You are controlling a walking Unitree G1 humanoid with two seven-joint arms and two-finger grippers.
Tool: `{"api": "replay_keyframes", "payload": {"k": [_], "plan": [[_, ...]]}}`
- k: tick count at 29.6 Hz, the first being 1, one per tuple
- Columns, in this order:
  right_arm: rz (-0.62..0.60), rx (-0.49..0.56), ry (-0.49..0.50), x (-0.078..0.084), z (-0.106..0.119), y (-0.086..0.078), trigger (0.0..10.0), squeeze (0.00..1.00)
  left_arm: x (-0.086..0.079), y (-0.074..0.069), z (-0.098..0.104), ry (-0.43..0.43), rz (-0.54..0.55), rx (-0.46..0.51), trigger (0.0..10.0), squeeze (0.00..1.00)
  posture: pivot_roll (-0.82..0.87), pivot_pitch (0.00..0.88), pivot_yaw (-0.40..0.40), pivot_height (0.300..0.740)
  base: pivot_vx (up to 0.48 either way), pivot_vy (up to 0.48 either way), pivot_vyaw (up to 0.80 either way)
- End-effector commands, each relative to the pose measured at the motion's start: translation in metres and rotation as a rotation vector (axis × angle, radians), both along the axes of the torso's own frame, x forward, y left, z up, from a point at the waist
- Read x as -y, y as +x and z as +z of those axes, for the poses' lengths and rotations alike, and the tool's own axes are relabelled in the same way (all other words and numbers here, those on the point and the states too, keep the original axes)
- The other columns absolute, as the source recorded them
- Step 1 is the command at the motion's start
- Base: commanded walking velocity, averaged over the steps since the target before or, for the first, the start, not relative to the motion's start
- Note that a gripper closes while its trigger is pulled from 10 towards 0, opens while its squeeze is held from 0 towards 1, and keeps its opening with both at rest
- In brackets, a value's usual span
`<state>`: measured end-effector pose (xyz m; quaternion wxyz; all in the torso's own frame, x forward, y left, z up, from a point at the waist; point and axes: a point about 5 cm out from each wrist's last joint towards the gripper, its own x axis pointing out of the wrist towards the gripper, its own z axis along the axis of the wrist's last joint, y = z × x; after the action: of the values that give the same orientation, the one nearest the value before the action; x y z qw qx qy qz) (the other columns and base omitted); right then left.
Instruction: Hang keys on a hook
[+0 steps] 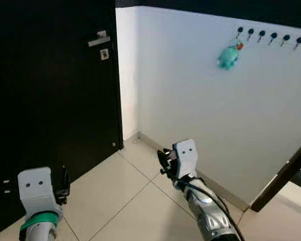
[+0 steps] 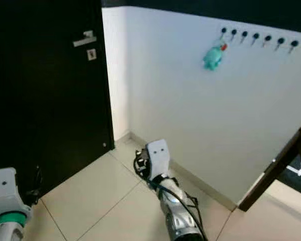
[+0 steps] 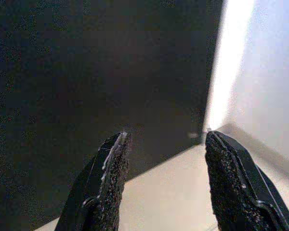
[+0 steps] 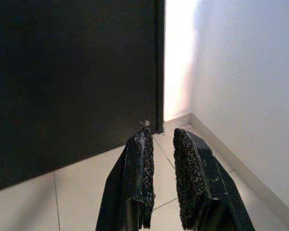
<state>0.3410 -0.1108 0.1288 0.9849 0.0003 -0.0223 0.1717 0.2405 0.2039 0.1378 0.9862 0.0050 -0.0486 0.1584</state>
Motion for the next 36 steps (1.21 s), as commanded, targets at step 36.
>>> {"api": "replay_keyframes", "payload": {"k": [36], "plan": [[0.011,-0.03,0.038,-0.006,-0.005,-0.004,10.0,0.0,0.003,-0.002,0.006,0.021,-0.029,0.002,10.0,0.0,-0.1,0.007,0.043,0.74,0.0,0.147,0.0]]}}
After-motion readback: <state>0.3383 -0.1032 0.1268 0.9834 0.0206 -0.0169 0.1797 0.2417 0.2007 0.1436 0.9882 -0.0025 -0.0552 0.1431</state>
